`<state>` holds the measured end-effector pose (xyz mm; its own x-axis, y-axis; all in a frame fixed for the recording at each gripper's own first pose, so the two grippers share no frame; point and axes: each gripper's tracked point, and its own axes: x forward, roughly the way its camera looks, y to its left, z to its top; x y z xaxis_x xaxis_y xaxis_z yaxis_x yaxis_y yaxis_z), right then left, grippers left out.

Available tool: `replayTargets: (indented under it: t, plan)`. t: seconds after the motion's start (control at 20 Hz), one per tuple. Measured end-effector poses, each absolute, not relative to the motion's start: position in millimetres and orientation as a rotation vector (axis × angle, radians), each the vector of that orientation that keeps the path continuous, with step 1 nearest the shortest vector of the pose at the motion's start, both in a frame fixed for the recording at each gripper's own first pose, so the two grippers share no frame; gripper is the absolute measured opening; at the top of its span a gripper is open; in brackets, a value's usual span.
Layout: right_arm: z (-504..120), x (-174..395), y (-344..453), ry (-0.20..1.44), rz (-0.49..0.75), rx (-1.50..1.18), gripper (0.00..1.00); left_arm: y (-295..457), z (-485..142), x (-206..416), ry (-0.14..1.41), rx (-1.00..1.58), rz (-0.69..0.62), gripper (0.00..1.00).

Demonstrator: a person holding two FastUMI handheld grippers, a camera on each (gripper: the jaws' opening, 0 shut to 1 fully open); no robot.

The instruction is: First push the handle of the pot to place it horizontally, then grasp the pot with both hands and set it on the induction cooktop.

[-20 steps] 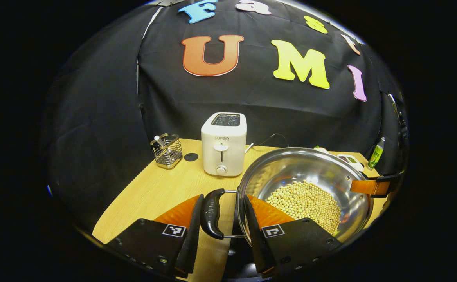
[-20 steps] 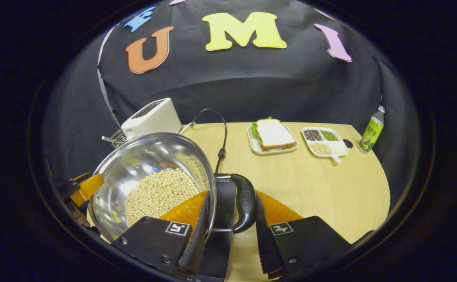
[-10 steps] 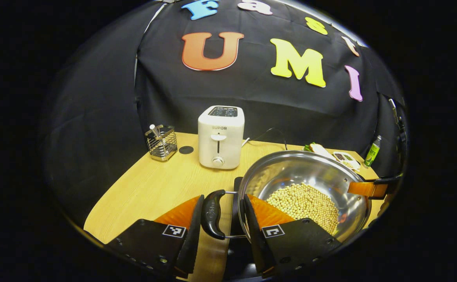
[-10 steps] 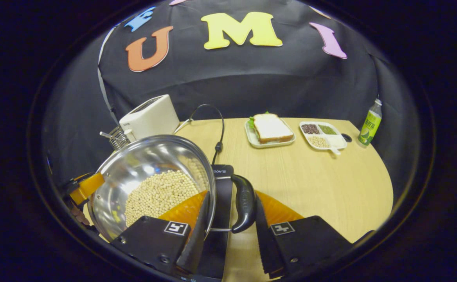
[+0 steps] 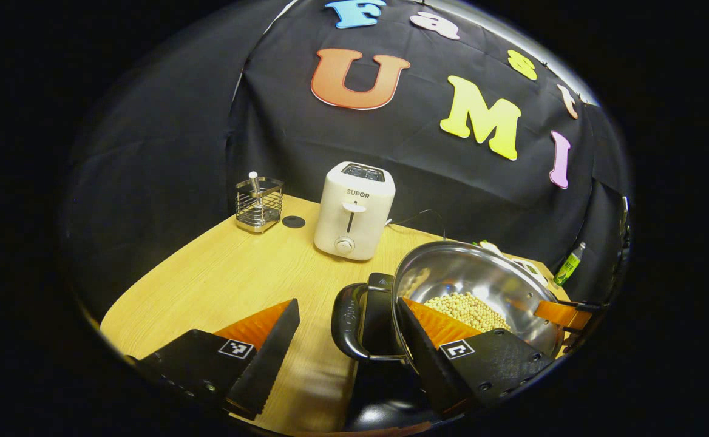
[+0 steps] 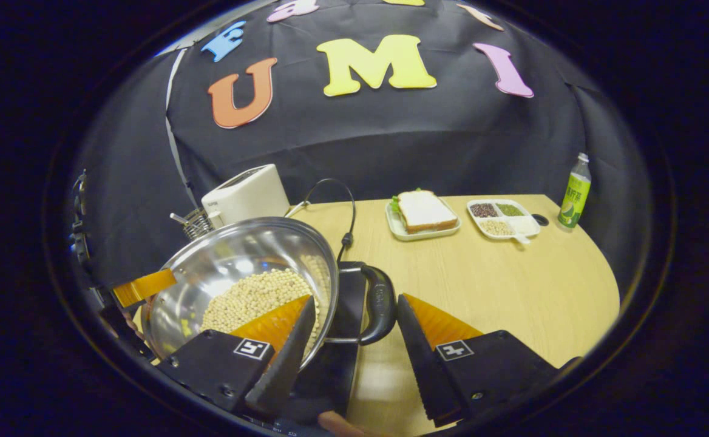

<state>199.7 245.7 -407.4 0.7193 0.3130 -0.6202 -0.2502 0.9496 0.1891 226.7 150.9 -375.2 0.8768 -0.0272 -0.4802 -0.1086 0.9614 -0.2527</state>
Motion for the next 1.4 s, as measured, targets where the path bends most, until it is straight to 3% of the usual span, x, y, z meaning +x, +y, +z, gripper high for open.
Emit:
replayTargets:
  t: [0.35,0.4,0.8,1.4]
  plan:
    - [-374.4,170.5,242.7,0.608,0.360,0.131,0.87,162.4,-351.2,204.9,0.429,-0.223,0.077,0.98]
    - [-367.8,165.4,239.6,0.589,0.360,0.131,0.92,165.1,-344.6,200.0,0.412,-0.208,0.089,0.98]
    - [-305.1,110.5,197.2,0.442,0.303,0.122,0.96,168.4,-274.1,142.5,0.276,-0.174,0.123,0.95]
    - [-155.4,-9.5,75.2,0.207,0.251,0.152,0.99,82.7,-129.3,36.2,0.086,-0.071,0.059,0.95]
